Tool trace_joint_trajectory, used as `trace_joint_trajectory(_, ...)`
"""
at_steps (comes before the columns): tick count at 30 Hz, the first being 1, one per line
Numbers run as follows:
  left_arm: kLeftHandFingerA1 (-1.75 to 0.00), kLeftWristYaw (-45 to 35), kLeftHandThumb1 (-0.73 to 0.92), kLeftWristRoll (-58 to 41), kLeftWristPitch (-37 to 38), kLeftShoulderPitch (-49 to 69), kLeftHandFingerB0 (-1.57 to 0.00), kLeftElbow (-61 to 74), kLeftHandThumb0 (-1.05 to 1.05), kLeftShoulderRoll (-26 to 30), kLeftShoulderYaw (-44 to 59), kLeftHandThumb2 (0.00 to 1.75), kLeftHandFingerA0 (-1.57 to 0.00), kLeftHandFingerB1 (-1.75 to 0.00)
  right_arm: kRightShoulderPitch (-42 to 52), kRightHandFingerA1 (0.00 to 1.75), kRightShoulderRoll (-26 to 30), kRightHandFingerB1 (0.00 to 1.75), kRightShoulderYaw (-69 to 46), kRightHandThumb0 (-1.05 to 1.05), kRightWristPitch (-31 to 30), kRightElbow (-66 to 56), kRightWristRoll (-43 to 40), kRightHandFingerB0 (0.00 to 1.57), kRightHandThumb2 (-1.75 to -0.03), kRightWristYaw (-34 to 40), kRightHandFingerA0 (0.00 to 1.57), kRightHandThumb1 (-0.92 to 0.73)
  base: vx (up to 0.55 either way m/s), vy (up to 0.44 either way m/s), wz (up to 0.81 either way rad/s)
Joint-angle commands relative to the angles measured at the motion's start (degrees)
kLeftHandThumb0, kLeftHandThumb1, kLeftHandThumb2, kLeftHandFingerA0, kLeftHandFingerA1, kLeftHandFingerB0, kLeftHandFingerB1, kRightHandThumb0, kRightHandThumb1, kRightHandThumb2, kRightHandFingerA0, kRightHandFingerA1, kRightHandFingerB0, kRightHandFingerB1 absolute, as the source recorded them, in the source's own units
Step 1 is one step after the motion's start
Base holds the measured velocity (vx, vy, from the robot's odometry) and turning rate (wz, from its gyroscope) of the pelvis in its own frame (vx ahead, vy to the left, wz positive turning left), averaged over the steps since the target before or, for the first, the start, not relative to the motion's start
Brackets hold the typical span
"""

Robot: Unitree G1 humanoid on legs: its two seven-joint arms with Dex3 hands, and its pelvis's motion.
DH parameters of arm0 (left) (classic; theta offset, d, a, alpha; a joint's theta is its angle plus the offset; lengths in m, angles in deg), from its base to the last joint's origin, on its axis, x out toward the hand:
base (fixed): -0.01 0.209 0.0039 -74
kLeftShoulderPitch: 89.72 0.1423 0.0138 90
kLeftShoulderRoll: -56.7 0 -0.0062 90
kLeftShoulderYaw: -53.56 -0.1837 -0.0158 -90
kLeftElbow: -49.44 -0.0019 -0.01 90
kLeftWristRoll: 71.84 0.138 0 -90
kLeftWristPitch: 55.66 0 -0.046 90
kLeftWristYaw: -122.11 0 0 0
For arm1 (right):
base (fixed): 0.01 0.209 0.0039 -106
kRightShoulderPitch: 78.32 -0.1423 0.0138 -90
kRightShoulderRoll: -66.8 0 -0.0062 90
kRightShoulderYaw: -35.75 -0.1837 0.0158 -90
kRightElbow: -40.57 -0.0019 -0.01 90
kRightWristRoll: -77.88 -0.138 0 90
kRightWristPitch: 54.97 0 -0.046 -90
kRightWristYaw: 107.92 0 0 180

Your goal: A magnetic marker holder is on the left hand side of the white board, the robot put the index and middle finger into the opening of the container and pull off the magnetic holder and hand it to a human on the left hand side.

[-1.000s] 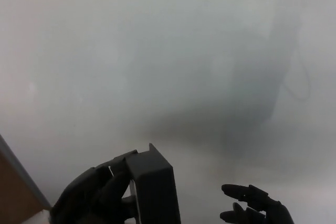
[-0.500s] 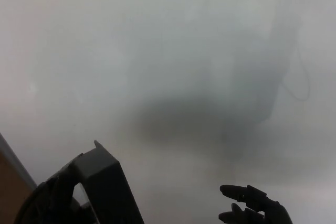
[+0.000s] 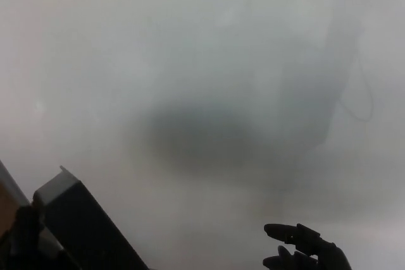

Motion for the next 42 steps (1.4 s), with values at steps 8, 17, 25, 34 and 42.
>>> trace_joint_trajectory(8, -1.32, 21.91, 0.67, -53.72, 0.95, 2.57, -0.60, 7.03, -0.74, 0.69, 9.83, 0.98, -0.85, -1.13, -1.00, 0.58, 3.72, 0.49, 0.76, -0.56, -2.69, 1.98, 3.40, 0.64, -0.64, 5.55, 0.79, -0.80, 0.00, 0.000, 0.00)
trace_joint_trajectory(17, -0.71, 18.35, 0.55, -50.24, 1.71, 1.40, -0.34, 6.17, -0.68, 0.14, 11.99, 0.92, -0.54, -0.48, -0.76, 0.58, 3.65, 0.49, 0.94, -0.57, -2.72, 2.24, 3.83, 0.64, -0.64, 5.87, 0.79, -0.81, 0.00, 0.000, 0.00)
trace_joint_trajectory(25, -0.47, 2.57, 0.62, -40.05, -2.77, -2.40, -0.03, -0.59, -1.05, 0.65, 10.48, 1.04, -0.36, -0.08, -0.74, 0.60, 3.48, 0.49, 1.28, -0.56, -2.32, 2.30, 4.52, 0.65, -0.64, 6.69, 0.80, -0.81, 0.00, 0.000, 0.00)
trace_joint_trajectory(34, -0.48, 2.78, 0.62, -41.41, -3.67, -2.90, -0.09, 0.13, -1.05, 0.80, 9.20, 1.06, -0.46, -0.21, -1.54, 0.60, 3.53, 0.49, 1.82, -0.55, -2.33, 2.44, 5.22, 0.65, -0.64, 7.62, 0.81, -0.80, 0.00, 0.000, 0.00)
trace_joint_trajectory(42, -0.47, 2.16, 0.61, -42.59, -4.16, -0.82, -0.10, 0.06, -1.04, 0.82, 8.62, 1.02, -0.45, -0.23, -0.54, 0.59, 3.91, 0.49, 2.39, -0.56, -2.37, 2.06, 5.35, 0.65, -0.64, 8.15, 0.80, -0.80, 0.00, 0.000, 0.00)
